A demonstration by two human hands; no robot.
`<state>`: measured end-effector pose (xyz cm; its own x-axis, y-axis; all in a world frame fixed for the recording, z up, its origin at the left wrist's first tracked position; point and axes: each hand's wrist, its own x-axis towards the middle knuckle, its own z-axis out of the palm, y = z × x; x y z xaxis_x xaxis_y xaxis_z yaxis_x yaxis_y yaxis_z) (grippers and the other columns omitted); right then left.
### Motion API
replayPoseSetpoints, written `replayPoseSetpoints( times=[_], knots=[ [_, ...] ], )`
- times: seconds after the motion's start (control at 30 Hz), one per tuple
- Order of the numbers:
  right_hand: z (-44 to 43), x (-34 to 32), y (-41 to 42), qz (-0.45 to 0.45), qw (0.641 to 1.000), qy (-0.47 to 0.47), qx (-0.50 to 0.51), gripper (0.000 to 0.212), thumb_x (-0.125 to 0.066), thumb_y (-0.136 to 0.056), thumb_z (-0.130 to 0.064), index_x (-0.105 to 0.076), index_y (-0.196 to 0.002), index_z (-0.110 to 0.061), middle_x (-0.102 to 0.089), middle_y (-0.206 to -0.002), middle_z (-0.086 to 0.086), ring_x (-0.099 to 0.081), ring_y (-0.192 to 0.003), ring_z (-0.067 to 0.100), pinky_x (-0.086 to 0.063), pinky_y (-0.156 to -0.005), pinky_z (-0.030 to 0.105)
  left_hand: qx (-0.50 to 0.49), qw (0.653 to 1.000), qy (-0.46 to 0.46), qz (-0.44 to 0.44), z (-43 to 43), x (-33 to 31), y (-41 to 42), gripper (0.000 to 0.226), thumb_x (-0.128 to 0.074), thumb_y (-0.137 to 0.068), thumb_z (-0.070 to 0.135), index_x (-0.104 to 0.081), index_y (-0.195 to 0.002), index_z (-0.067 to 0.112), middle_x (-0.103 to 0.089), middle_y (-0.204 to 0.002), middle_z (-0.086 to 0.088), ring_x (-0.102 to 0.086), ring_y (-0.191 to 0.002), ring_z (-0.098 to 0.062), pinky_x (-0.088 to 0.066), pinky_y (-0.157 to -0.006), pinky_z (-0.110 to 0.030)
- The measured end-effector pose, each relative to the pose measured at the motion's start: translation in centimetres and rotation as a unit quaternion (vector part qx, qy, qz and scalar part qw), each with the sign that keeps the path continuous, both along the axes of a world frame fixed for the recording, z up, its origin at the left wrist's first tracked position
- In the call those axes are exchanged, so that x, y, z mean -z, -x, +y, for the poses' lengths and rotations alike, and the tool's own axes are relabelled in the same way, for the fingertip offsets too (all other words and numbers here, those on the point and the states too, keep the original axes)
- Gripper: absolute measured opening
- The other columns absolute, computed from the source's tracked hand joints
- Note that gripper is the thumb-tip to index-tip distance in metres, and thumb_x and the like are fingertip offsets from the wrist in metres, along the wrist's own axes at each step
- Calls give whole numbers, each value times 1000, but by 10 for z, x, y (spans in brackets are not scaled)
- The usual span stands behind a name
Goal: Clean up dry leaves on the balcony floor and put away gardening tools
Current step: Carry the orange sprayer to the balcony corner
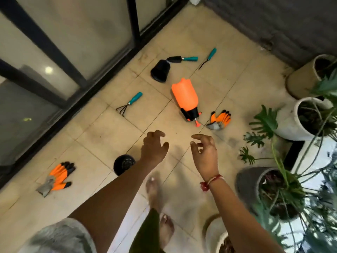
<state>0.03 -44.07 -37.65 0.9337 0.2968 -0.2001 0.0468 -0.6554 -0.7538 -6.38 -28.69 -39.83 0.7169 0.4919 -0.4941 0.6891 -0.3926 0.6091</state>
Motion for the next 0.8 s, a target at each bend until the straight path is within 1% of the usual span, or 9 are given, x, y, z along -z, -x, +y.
replayPoseSetpoints(
  times=[0.03, 0.1, 0.2, 0.3, 0.37, 0.47, 0.53, 0.7, 0.8],
  knots=[
    [1, 2, -15, 5, 1000, 8, 16, 24, -61, -88, -11, -63, -110, -17, -47, -109, -2, -57, -85, 15, -43, -74, 23, 26, 999, -28, 7, 3, 0, -9, 34, -58, -88, 22, -52, -122, 18, -46, -126, -10, -44, -118, -29, -43, -92, -40],
    [6, 7, -40, 20, 999, 23, 32, 29, -62, -87, -11, -60, -116, -17, -46, -115, 1, -55, -88, 15, -43, -76, 25, 52, 997, -59, 19, 10, 4, -29, 38, -58, -88, 23, -49, -125, 19, -43, -129, -7, -41, -122, -26, -43, -91, -39],
    [23, 27, -81, 53, 997, 43, 42, 31, -62, -87, -11, -59, -118, -15, -46, -120, 7, -56, -93, 19, -43, -76, 25, 71, 994, -58, 52, 24, 18, -68, 41, -58, -86, 21, -47, -126, 21, -40, -133, -5, -38, -124, -23, -41, -94, -36],
    [44, 68, -118, 79, 995, 59, 26, 34, -60, -87, -7, -58, -120, -13, -46, -123, 11, -57, -96, 23, -44, -82, 22, 97, 991, -46, 75, 39, 44, -109, 44, -59, -85, 22, -46, -127, 20, -38, -134, -5, -36, -126, -23, -40, -97, -35],
    [58, 104, -147, 97, 993, 68, 12, 37, -59, -86, -4, -56, -123, -10, -45, -124, 14, -57, -100, 25, -44, -86, 22, 115, 988, -67, 72, 51, 69, -141, 44, -59, -85, 22, -47, -127, 19, -39, -133, -6, -37, -125, -24, -40, -96, -35],
    [71, 145, -177, 122, 988, 92, 9, 43, -59, -85, -4, -52, -127, -6, -44, -126, 18, -57, -99, 30, -46, -90, 32, 173, 976, -103, 80, 63, 104, -173, 46, -58, -85, 21, -45, -129, 18, -38, -133, -8, -38, -124, -26, -42, -94, -36],
    [70, 172, -199, 138, 984, 105, 28, 45, -59, -85, -4, -50, -129, -6, -42, -128, 18, -55, -104, 34, -45, -95, 38, 205, 967, -107, 106, 64, 130, -193, 48, -57, -86, 22, -42, -131, 18, -36, -135, -9, -38, -125, -27, -42, -95, -37],
    [53, 194, -233, 166, 977, 129, 31, 50, -61, -85, -9, -46, -133, -11, -37, -134, 14, -48, -118, 29, -39, -103, 35, 241, 960, -89, 108, 52, 150, -218, 47, -57, -86, 22, -42, -130, 17, -34, -137, -9, -36, -127, -27, -42, -96, -39],
    [43, 203, -257, 178, 975, 128, 43, 56, -64, -85, -12, -43, -136, -11, -36, -136, 14, -45, -121, 27, -38, -103, 31, 252, 958, -84, 107, 46, 155, -236, 48, -59, -85, 21, -42, -130, 17, -33, -139, -8, -35, -129, -27, -40, -97, -38]
  ],
)
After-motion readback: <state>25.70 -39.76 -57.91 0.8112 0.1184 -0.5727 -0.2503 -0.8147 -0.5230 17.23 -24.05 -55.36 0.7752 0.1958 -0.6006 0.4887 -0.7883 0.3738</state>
